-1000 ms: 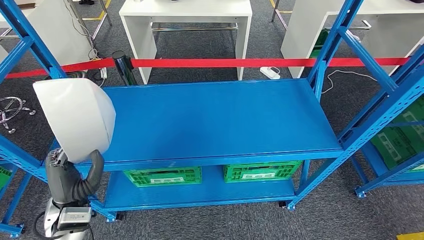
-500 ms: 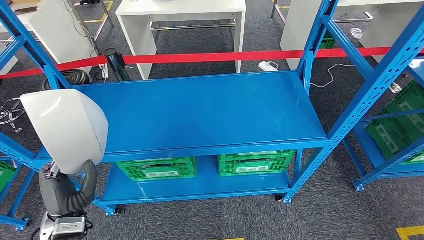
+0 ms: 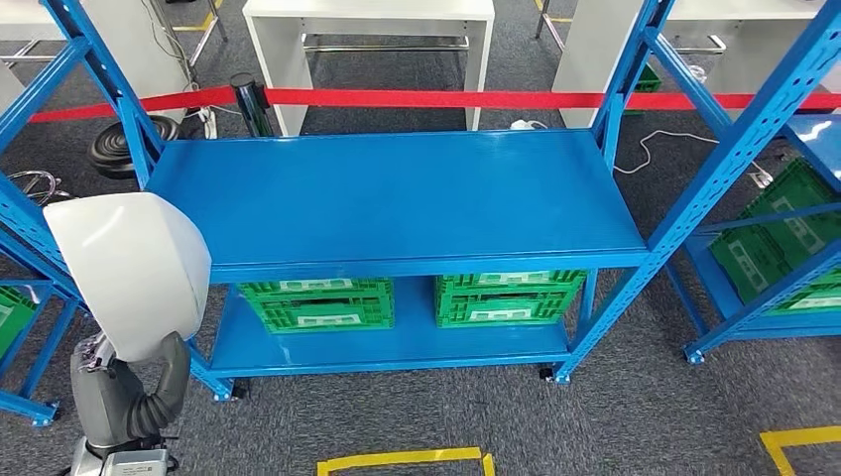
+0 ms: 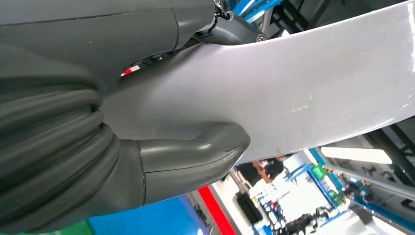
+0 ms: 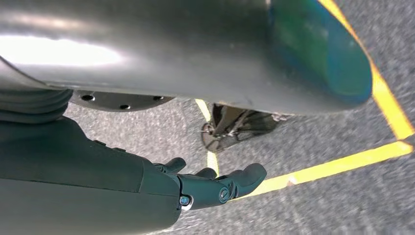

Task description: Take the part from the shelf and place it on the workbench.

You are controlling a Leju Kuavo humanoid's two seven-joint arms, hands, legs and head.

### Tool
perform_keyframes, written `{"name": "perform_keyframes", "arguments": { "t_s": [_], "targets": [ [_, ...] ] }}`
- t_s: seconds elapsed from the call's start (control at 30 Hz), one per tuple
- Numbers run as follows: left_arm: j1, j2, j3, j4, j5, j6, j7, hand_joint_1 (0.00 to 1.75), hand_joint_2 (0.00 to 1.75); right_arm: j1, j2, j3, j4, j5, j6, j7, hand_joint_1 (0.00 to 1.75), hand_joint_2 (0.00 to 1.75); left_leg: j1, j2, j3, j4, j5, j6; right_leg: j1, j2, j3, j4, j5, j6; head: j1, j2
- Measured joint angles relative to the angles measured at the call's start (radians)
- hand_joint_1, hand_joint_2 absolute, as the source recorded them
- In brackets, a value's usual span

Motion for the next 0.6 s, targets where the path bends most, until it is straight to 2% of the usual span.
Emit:
{"name": "perform_keyframes", "arguments": {
  "t_s": [0.03,0.1,0.13,0.17,0.23,0.27,0.3,0.33,0.37,0.4,0.43,0.47,0.5,0.53,0.57,0.6],
  "targets": [
    [-0.001,-0.003,0.002,0.000,0.000,-0.008,0.000,1.75,1.75,-0.001,0.000,0.001,0.000,0.002,-0.006,0.004,0.00,0.00,0.000,0.000,-0.015,0.006,0.008,-0.003,0.000,0.000,0.049,-0.057,0.024,-0.003,0.000,0.000],
    [-0.003,-0.010,0.008,0.000,0.001,-0.028,0.002,1.75,1.75,-0.003,0.000,0.005,0.000,0.006,-0.025,0.011,0.00,0.00,-0.001,0.001,-0.036,0.017,0.021,-0.011,0.004,0.000,0.147,-0.194,0.029,-0.013,-0.001,0.000],
    [-0.006,-0.013,0.010,0.001,0.000,-0.037,0.003,1.75,1.75,-0.005,0.000,0.006,0.000,0.007,-0.034,0.013,0.00,0.00,-0.001,0.001,-0.039,0.019,0.027,-0.016,0.007,0.000,0.174,-0.238,0.021,-0.019,0.000,0.000],
    [-0.009,-0.015,0.012,0.002,0.000,-0.044,0.004,1.75,1.75,-0.006,0.000,0.006,0.000,0.007,-0.041,0.013,0.00,0.00,-0.001,0.002,-0.040,0.019,0.034,-0.022,0.010,0.000,0.182,-0.258,0.014,-0.025,0.001,0.000],
    [-0.015,-0.018,0.015,0.006,-0.002,-0.055,0.004,1.75,1.75,-0.006,0.002,0.006,0.000,0.006,-0.049,0.015,0.00,0.00,0.000,0.001,-0.041,0.016,0.047,-0.034,0.009,-0.001,0.171,-0.264,0.028,-0.038,0.003,0.000],
    [-0.018,-0.019,0.017,0.010,-0.002,-0.061,0.003,1.75,1.75,-0.007,0.002,0.006,0.000,0.006,-0.052,0.017,0.00,0.00,0.001,-0.002,-0.047,0.023,0.035,-0.040,0.007,-0.002,0.162,-0.266,0.039,-0.045,0.003,0.000],
    [-0.021,-0.019,0.020,0.016,-0.001,-0.066,0.002,1.75,1.75,-0.008,0.003,0.006,0.000,0.006,-0.055,0.019,0.00,0.00,0.002,-0.004,-0.057,0.045,0.005,-0.046,0.005,-0.004,0.151,-0.270,0.052,-0.053,0.002,0.000],
    [-0.025,-0.019,0.023,0.022,0.000,-0.070,0.001,1.75,1.75,-0.008,0.004,0.006,0.000,0.006,-0.057,0.020,0.00,0.00,0.003,-0.007,-0.070,0.085,-0.042,-0.051,0.003,-0.005,0.138,-0.271,0.065,-0.057,0.000,0.000],
    [-0.029,-0.019,0.024,0.028,0.002,-0.072,0.001,1.75,1.75,-0.009,0.004,0.006,0.000,0.007,-0.059,0.019,0.00,0.00,0.005,-0.008,-0.083,0.141,-0.097,-0.055,0.002,-0.006,0.122,-0.271,0.078,-0.060,-0.001,0.000],
    [-0.032,-0.020,0.025,0.034,0.005,-0.076,0.001,1.75,1.75,-0.009,0.004,0.006,0.000,0.008,-0.060,0.019,0.00,0.00,0.007,-0.008,-0.095,0.203,-0.138,-0.059,0.002,-0.006,0.106,-0.271,0.091,-0.060,-0.002,0.000],
    [-0.035,-0.020,0.026,0.039,0.010,-0.079,0.001,1.75,1.75,-0.009,0.004,0.006,0.000,0.009,-0.060,0.019,0.00,0.00,0.009,-0.008,-0.099,0.256,-0.157,-0.062,0.002,-0.006,0.090,-0.270,0.103,-0.059,-0.002,0.000],
    [-0.037,-0.020,0.027,0.043,0.016,-0.082,0.001,1.75,1.75,-0.009,0.004,0.006,0.000,0.010,-0.061,0.019,0.00,0.00,0.010,-0.008,-0.091,0.286,-0.152,-0.064,0.001,-0.006,0.074,-0.269,0.116,-0.057,-0.002,0.000],
    [-0.039,-0.020,0.027,0.046,0.022,-0.086,0.001,1.75,1.75,-0.009,0.004,0.006,0.000,0.010,-0.063,0.019,0.00,0.00,0.012,-0.008,-0.070,0.284,-0.127,-0.065,0.000,-0.007,0.058,-0.268,0.129,-0.054,-0.002,0.000],
    [-0.042,-0.020,0.027,0.049,0.027,-0.088,0.000,1.75,1.75,-0.008,0.004,0.006,0.000,0.011,-0.063,0.019,0.00,0.00,0.014,-0.008,-0.030,0.246,-0.097,-0.066,-0.001,-0.007,0.043,-0.266,0.141,-0.050,-0.002,0.000],
    [-0.046,-0.020,0.027,0.050,0.030,-0.089,0.000,1.75,1.75,-0.009,0.004,0.006,0.000,0.011,-0.064,0.019,0.00,0.00,0.016,-0.009,0.023,0.178,-0.082,-0.067,-0.002,-0.007,0.030,-0.263,0.152,-0.045,-0.003,0.000],
    [-0.050,-0.020,0.027,0.051,0.032,-0.089,0.000,1.75,1.75,-0.009,0.003,0.006,0.000,0.011,-0.064,0.019,0.00,0.00,0.016,-0.012,0.080,0.099,-0.084,-0.066,-0.002,-0.006,0.020,-0.260,0.161,-0.039,-0.003,0.000]
  ]
}}
